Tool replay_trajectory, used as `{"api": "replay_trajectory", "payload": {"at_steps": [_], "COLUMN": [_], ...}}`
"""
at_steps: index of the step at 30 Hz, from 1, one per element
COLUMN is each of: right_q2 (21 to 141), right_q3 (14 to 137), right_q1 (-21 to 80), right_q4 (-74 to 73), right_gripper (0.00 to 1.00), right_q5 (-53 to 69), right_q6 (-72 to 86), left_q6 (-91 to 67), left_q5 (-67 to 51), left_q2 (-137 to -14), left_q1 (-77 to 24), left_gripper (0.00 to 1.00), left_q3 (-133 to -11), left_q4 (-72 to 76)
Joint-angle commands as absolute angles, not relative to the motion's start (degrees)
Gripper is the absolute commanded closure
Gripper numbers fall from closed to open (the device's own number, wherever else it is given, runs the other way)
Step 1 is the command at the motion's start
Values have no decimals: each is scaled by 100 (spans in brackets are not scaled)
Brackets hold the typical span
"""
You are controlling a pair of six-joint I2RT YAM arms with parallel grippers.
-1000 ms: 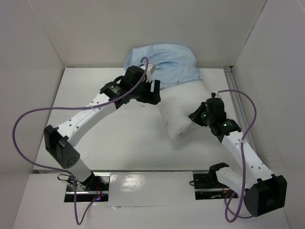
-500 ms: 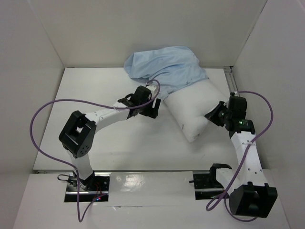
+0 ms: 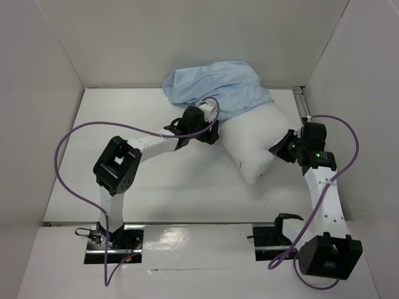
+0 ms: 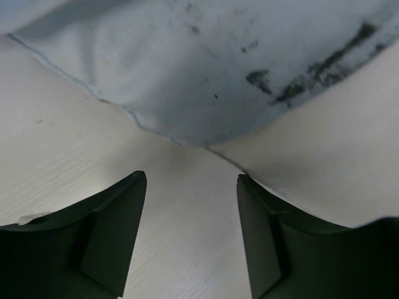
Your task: Put the pillow into the pillowcase
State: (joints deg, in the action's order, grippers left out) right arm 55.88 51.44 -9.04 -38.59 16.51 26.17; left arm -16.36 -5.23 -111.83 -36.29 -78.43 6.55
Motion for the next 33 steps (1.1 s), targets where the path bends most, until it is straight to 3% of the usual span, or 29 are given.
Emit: {"api": "replay_trajectory", "payload": {"at_steps": [1,3,11,14,15,16,17,19,20,22,28,33], "right_q2": [5572,5572,5677,5678,5678,5678,5678,5678,5678,5678,5730,5924], "right_q3": [5537,5537,5537,5537,5537,5537,5537,5537,5537,5537,5414,5159], "right_q1": [-932,-932,-932,-932,-932,-932,-932,-932,-932,-932,-932,-783], "right_q4": [-3541,-3542,-3542,-3542,-3542,-3542,-3542,-3542,-3542,-3490,-3069,-2374], "right_gripper": [100,100,100,100,100,100,100,100,100,100,100,100], "right_q5": [1811,1811,1758,1758,1758,1758,1758,1758,1758,1758,2073,2320], "right_q6": [2487,2435,2435,2435,2435,2435,2435,2435,2435,2435,2758,3181], "left_q6": [-1529,-1529,-1582,-1644,-1644,-1644,-1704,-1705,-1705,-1705,-2064,-2609], "left_q5": [-388,-124,-167,-167,-97,-97,-97,-44,-44,-44,-877,-1484], "left_q2": [-11434,-11548,-12032,-12216,-12217,-12217,-12156,-12094,-12094,-12024,-11269,-10969], "left_q1": [-3551,-3490,-3322,-3322,-3322,-3322,-3270,-3270,-3270,-3217,-3453,-4112], "left_gripper": [29,35,36,43,47,61,69,78,92,100,100,100], "left_q3": [-8366,-8647,-9385,-9571,-9571,-9571,-9519,-9519,-9519,-9597,-8984,-9333], "left_q4": [1021,879,547,404,404,404,404,317,256,-103,-229,-448]}}
